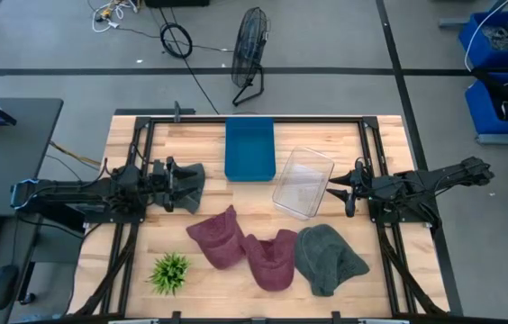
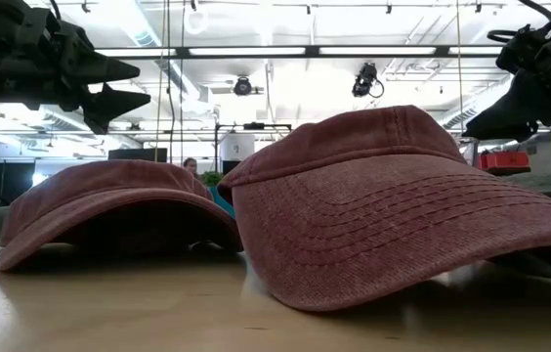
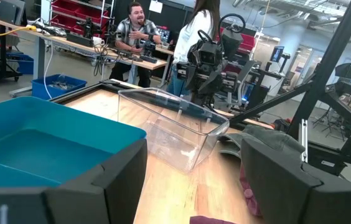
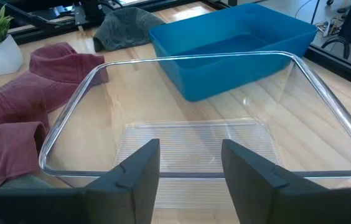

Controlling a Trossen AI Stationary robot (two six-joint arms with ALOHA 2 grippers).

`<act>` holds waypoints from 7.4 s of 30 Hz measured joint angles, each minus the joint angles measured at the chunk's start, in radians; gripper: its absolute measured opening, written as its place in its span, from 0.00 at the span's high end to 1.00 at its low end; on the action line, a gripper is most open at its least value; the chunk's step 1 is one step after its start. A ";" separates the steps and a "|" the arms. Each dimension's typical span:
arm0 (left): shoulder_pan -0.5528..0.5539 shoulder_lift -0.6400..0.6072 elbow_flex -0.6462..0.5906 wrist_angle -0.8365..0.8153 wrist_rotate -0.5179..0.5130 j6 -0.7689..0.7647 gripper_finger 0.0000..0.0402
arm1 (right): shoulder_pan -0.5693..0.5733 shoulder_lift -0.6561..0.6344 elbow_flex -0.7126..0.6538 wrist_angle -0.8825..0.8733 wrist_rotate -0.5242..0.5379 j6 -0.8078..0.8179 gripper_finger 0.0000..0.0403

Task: Pick & Place hat

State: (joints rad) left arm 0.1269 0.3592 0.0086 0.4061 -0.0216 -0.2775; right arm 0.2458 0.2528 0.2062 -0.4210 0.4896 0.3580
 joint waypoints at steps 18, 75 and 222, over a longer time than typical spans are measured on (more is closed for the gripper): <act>0.000 0.000 0.000 0.022 0.000 0.001 0.34 | 0.000 0.000 0.000 0.002 0.000 0.000 0.56; -0.012 0.545 0.644 -1.280 -0.410 -0.629 0.46 | -0.001 0.005 0.001 0.336 -0.246 -0.053 0.56; -0.104 0.954 1.255 -1.192 -0.343 0.221 0.57 | 0.175 0.405 0.248 0.185 -0.482 -0.206 0.56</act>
State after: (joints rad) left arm 0.0228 1.3132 1.2640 -0.7860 -0.3643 -0.0565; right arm 0.4206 0.6578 0.4542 -0.2363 0.0074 0.1519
